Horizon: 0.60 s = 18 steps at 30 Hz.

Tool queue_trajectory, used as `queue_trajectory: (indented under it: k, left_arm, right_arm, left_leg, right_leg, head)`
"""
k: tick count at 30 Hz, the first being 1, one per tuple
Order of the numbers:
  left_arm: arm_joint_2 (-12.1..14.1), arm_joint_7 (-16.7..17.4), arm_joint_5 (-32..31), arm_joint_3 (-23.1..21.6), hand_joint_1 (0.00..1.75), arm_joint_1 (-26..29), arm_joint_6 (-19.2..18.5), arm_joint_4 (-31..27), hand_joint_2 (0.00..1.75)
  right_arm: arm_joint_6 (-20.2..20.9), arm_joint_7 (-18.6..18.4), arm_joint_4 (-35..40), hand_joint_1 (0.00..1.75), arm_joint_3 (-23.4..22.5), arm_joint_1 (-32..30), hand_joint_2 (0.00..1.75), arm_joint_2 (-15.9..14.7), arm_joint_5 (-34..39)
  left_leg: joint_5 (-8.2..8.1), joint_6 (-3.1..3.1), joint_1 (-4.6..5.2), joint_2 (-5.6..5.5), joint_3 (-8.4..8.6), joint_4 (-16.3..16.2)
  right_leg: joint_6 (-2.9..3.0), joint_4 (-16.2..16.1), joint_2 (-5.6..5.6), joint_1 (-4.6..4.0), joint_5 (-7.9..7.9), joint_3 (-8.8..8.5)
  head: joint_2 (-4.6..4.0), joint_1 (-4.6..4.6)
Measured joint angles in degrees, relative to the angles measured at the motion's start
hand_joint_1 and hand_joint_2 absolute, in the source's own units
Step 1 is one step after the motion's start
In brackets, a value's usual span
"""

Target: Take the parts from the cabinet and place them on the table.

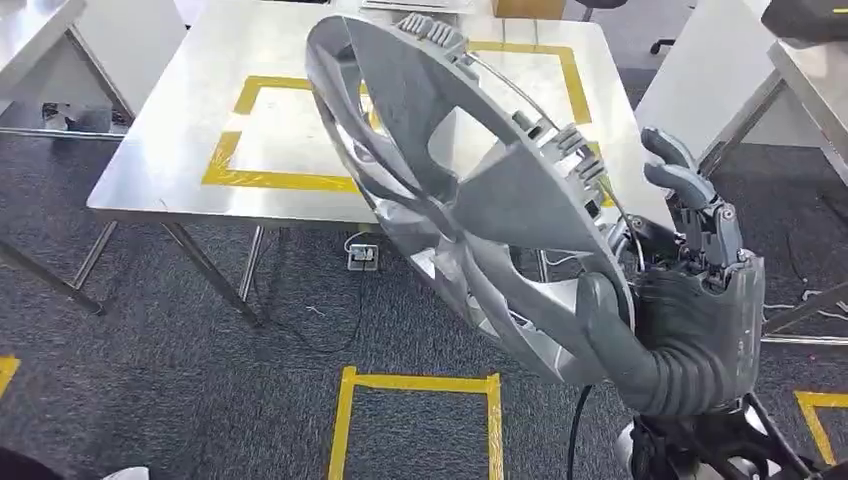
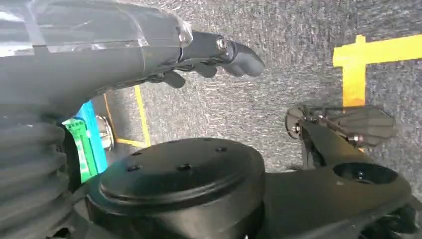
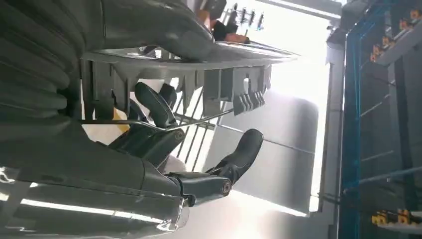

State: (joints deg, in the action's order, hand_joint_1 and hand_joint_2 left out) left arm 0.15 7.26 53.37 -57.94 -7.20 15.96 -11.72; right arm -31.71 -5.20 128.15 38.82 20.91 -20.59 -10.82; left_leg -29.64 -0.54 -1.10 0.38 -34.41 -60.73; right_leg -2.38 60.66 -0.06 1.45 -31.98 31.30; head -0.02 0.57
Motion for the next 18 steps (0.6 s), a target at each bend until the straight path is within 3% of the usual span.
queue_trajectory:
  k: [3, 4, 5, 6, 8, 9, 10, 11, 13, 14, 15, 16, 17, 18]
  left_arm:
    - [0.0, 0.0, 0.0, 0.0, 0.0, 0.0, 0.0, 0.0, 1.75]
    - [0.0, 0.0, 0.0, 0.0, 0.0, 0.0, 0.0, 0.0, 1.75]
    - [0.0, 0.0, 0.0, 0.0, 0.0, 0.0, 0.0, 0.0, 1.75]
    - [0.0, 0.0, 0.0, 0.0, 0.0, 0.0, 0.0, 0.0, 1.75]
    - [0.0, 0.0, 0.0, 0.0, 0.0, 0.0, 0.0, 0.0, 1.75]
    - [-0.3, 0.0, 0.0, 0.0, 0.0, 0.1, 0.0, 0.0, 1.75]
    - [-0.5, 0.1, 0.0, 0.0, 0.0, -0.1, 0.0, 0.0, 1.75]
    - [-0.5, 0.1, -0.1, 0.0, 0.0, -0.1, 0.0, 0.0, 1.75]
    - [-0.9, 0.2, -0.1, 0.0, 0.0, -0.1, 0.0, 0.0, 1.75]
    - [-0.8, 0.2, -0.1, 0.0, 0.0, -0.2, 0.0, 0.0, 1.75]
    - [-0.7, 0.2, -0.1, 0.0, 0.0, -0.1, 0.0, 0.0, 1.75]
    - [-0.7, 0.2, -0.1, 0.0, 0.0, -0.2, 0.0, 0.0, 1.75]
    - [-0.7, 0.2, -0.1, 0.0, 0.0, -0.2, 0.0, 0.0, 1.75]
    - [-0.6, 0.2, -0.1, 0.0, 0.0, -0.1, 0.0, 0.0, 1.75]
  right_arm:
    - [0.0, 0.0, 0.0, 1.75, -0.1, 0.0, 1.75, 0.0, 0.0]
    - [0.0, 0.0, 0.0, 1.75, -0.1, -0.1, 1.75, 0.0, 0.0]
    - [0.0, 0.0, 0.0, 1.75, -0.1, -0.1, 1.75, 0.0, 0.0]
    - [0.0, 0.0, 0.0, 1.75, -0.1, -0.1, 1.75, 0.0, 0.0]
    - [0.0, 0.0, 0.0, 1.75, -0.1, -0.1, 1.75, 0.0, 0.0]
    - [0.0, 0.0, 0.0, 1.75, -0.1, 0.0, 1.75, 0.0, 0.0]
    - [0.0, 0.0, 0.0, 1.75, -0.2, -0.1, 1.75, 0.0, 0.0]
    - [0.0, 0.0, 0.0, 1.75, -0.1, 0.2, 1.75, 0.0, -0.1]
    - [0.0, 0.0, 0.1, 1.75, -0.2, 0.1, 1.75, 0.0, -0.2]
    - [0.0, 0.0, 0.2, 1.75, -0.2, 0.1, 1.75, 0.0, -0.2]
    - [0.0, 0.0, 0.2, 1.75, -0.2, 0.0, 1.75, 0.0, -0.2]
    - [0.0, 0.0, 0.2, 1.75, -0.1, 0.1, 1.75, 0.0, -0.2]
    - [0.0, 0.0, 0.2, 1.75, -0.1, 0.2, 1.75, 0.0, -0.2]
    - [0.0, 0.0, 0.2, 1.75, -0.1, 0.1, 1.75, 0.1, -0.2]
  left_leg:
    - [-0.64, -0.9, 0.51, 0.27, 0.63, 0.0]
    - [-0.88, -1.15, 0.76, 0.27, 0.85, 0.0]
    - [-1.14, -1.24, 1.06, 0.22, 1.21, 0.0]
    - [-1.46, -1.33, 1.34, 0.11, 1.69, 0.0]
    - [-2.12, -1.44, 2.02, -0.01, 2.86, 0.1]
    - [-2.36, -1.56, 1.71, 0.06, 2.94, 0.4]
    - [-2.47, -1.34, 1.99, -0.03, 2.89, 0.3]
    - [-2.35, -1.01, 1.52, 0.09, 2.68, 0.5]
    - [-2.23, -0.61, 1.26, 0.19, 2.85, 1.1]
    - [-2.53, -0.45, 1.75, 0.12, 3.22, 1.4]
    - [-2.82, -0.1, 1.64, -0.3, 3.03, 0.7]
    - [-3.87, 0.46, 1.37, -0.7, 1.78, -1.5]
    - [-5.45, 1.13, 1.07, -0.84, -0.65, -5.5]
    - [-6.7, 1.67, 0.72, -0.86, -3.12, -9.4]
  right_leg:
    - [-0.13, 13.0, 0.01, -0.07, -5.16, 6.94]
    - [0.02, 16.1, 0.02, -0.09, -5.51, 9.06]
    - [0.47, 16.2, 0.03, -0.33, -4.17, 9.78]
    - [1.16, 13.8, 0.08, -0.67, -1.54, 9.24]
    - [3.26, 4.8, 0.23, -1.86, 5.06, 6.23]
    - [4.98, 2.5, 0.44, -2.5, 5.59, 5.14]
    - [5.35, 1.7, 0.19, -2.6, 5.76, 4.78]
    - [5.61, 0.6, 0.08, -3.19, 5.42, 4.44]
    - [6.05, -0.5, 0.1, -3.44, 5.27, 4.01]
    - [6.05, -3.5, 0.02, -2.73, 5.26, 2.28]
    - [5.27, -4.5, -0.29, -2.41, 5.58, 1.34]
    - [5.28, -5.3, -0.33, -2.08, 5.61, 0.68]
    - [5.15, -5.5, -0.38, -1.88, 5.5, 0.38]
    - [4.61, -5.4, -0.51, -1.64, 5.11, 0.14]
  head:
    - [0.0, 0.13]
    - [0.0, 0.24]
    - [0.0, 0.24]
    - [0.0, 0.31]
    - [0.0, 0.35]
    - [0.0, 0.11]
    - [0.0, -0.44]
    - [0.0, -0.15]
    - [0.0, 0.0]
    - [0.0, 0.2]
    - [0.0, 0.11]
    - [0.0, -0.02]
    - [0.0, -0.13]
    - [0.0, -0.13]
